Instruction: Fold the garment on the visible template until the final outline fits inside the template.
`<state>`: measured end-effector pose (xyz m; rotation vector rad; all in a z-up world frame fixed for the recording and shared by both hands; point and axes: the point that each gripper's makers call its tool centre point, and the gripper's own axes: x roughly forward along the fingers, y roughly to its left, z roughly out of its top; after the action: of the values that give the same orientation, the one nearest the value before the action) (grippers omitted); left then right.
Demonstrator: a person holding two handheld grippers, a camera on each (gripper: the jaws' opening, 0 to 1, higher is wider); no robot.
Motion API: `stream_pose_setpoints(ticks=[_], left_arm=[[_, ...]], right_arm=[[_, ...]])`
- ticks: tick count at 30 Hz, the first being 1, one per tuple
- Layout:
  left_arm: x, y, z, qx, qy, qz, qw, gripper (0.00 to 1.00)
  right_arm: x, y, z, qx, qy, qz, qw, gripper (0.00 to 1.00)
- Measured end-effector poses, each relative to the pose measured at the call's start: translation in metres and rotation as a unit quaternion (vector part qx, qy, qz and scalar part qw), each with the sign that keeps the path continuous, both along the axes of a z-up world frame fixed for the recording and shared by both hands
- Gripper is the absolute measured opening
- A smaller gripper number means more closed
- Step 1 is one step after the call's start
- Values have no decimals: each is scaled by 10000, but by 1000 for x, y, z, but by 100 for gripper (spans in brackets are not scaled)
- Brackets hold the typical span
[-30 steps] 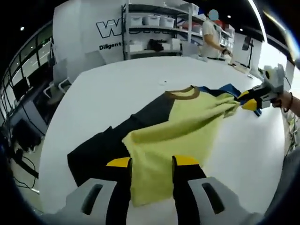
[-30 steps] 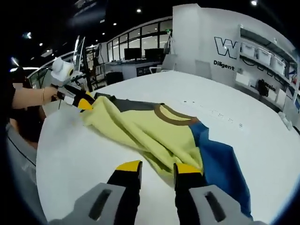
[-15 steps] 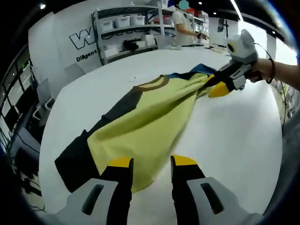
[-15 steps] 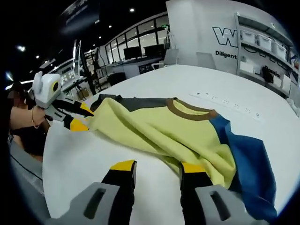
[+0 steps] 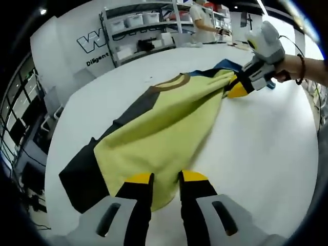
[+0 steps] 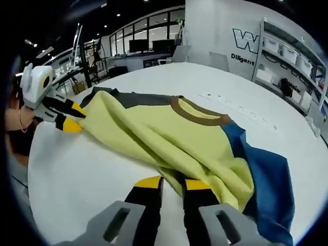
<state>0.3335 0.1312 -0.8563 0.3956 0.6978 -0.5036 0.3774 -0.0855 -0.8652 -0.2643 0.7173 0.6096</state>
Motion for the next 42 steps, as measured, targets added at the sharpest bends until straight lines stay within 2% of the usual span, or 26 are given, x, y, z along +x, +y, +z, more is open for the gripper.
stream_pose_setpoints(ticks=[1,4,5,10,14,19,23,25,29,31,34,38,40,42], left_arm=[[1,0,0,-23,13,33,10000,13],[5,2,0,-84,20,67,9999,5],[6,3,0,-144,43,101,9998,3],[7,4,5,-356,104,206,9991,1],[7,3,20,-561,-18,186,9983,1],[6,3,39,-677,-175,206,9973,1],[10,4,57,-670,-368,224,9968,1],[12,4,63,-689,-436,215,9964,1],[21,10,76,-673,-570,296,9957,1],[22,12,83,-727,-621,360,9948,0],[22,13,88,-764,-618,352,9945,1],[18,14,100,-1004,-630,310,9925,1],[15,10,106,-1164,-630,187,9910,1],[9,7,108,-1172,-538,67,9916,1]], right_arm=[[0,0,0,23,9,13,10000,0],[-1,3,0,94,44,19,9999,0],[-1,3,1,-6,-26,138,9999,0],[-1,3,19,155,-189,332,9991,0],[-5,0,36,449,-181,316,9983,0],[-11,-1,50,334,-416,600,9968,0],[-14,-1,64,464,-579,797,9941,0],[-13,-1,71,571,-655,809,9929,0],[-8,-1,95,1282,-860,682,9857,0],[-11,-1,104,1585,-815,658,9818,0],[-17,-6,111,1674,-796,745,9798,0],[-37,-15,124,2061,-614,918,9723,0],[-44,-22,128,2058,-574,887,9729,0],[-53,-26,128,2029,-514,943,9733,0]])
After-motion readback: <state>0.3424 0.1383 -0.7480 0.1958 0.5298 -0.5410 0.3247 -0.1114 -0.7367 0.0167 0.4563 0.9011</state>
